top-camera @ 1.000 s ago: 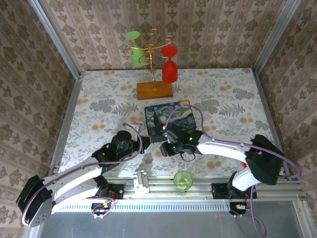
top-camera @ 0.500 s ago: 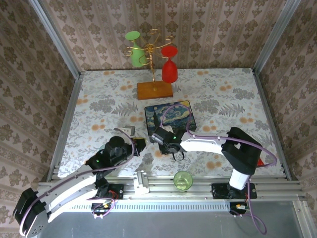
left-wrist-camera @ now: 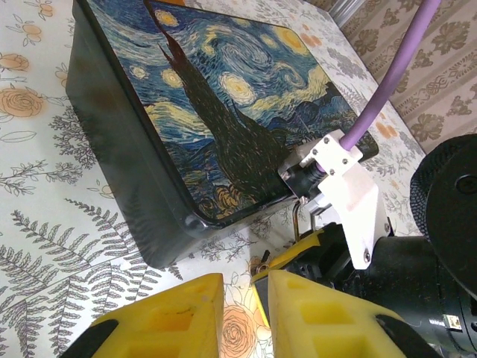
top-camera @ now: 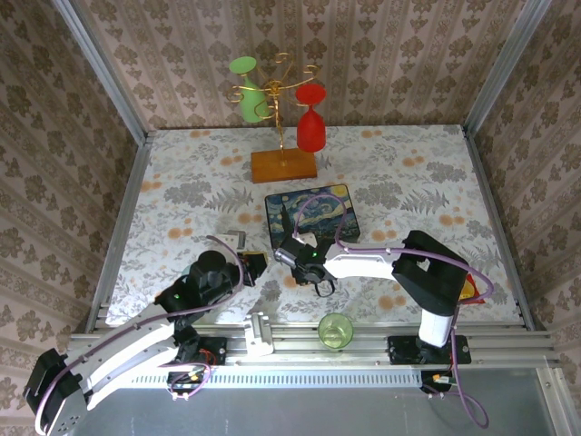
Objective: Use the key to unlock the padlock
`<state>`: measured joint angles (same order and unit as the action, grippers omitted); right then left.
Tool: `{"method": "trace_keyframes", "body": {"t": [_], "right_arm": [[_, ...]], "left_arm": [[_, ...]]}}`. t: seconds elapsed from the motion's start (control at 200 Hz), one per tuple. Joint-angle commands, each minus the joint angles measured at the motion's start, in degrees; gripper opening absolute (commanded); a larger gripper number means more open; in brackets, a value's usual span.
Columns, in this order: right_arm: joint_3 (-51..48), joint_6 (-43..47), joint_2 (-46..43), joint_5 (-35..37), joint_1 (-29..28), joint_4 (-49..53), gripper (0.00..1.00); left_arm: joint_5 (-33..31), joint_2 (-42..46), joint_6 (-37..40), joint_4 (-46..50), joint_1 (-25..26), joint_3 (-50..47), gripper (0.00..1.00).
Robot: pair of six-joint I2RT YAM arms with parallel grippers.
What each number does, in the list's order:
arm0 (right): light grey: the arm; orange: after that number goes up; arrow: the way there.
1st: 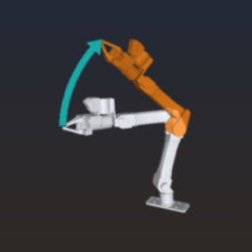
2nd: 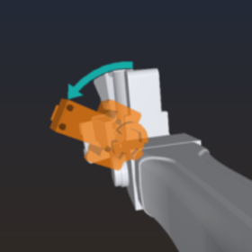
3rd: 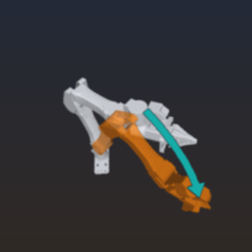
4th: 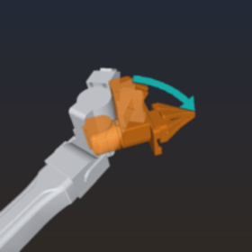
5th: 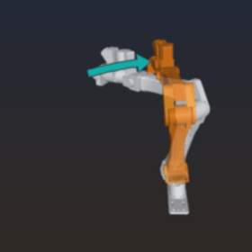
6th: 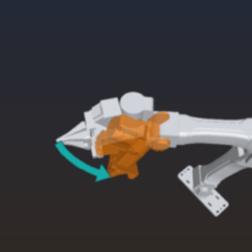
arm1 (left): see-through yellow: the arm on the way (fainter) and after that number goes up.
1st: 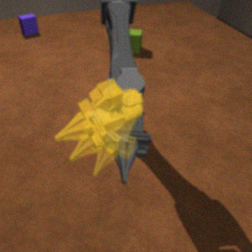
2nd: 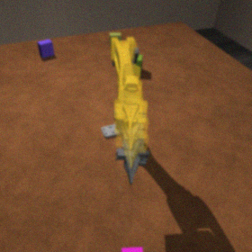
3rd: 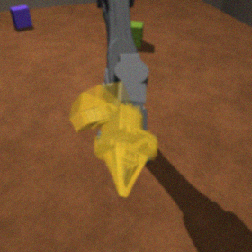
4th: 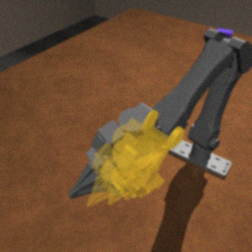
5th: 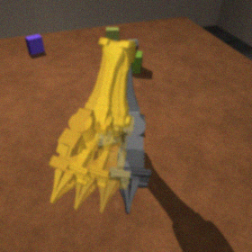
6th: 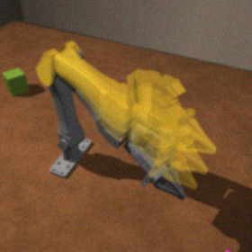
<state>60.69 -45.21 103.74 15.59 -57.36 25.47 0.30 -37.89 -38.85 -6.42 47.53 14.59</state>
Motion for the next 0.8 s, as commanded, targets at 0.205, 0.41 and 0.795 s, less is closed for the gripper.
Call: {"method": "trace_keyframes", "body": {"t": [0.205,0.41,0.795], "right_arm": [[-0.05,-1.38,3.78,2.91,-0.29,-2.90,0.31],[-0.98,-0.52,4.72,3.89,0.37,-4.76,0.25],[-4.55,3.66,-1.11,2.34,-0.03,-6.75,0.00]], "left_arm": [[0.80,2.62,-0.48,0.00,-0.15,-1.41,0.26],[0.62,3.78,-0.70,0.78,-0.20,-1.49,0.26],[-0.04,4.46,-0.39,1.66,-0.24,-1.23,0.26]]}}
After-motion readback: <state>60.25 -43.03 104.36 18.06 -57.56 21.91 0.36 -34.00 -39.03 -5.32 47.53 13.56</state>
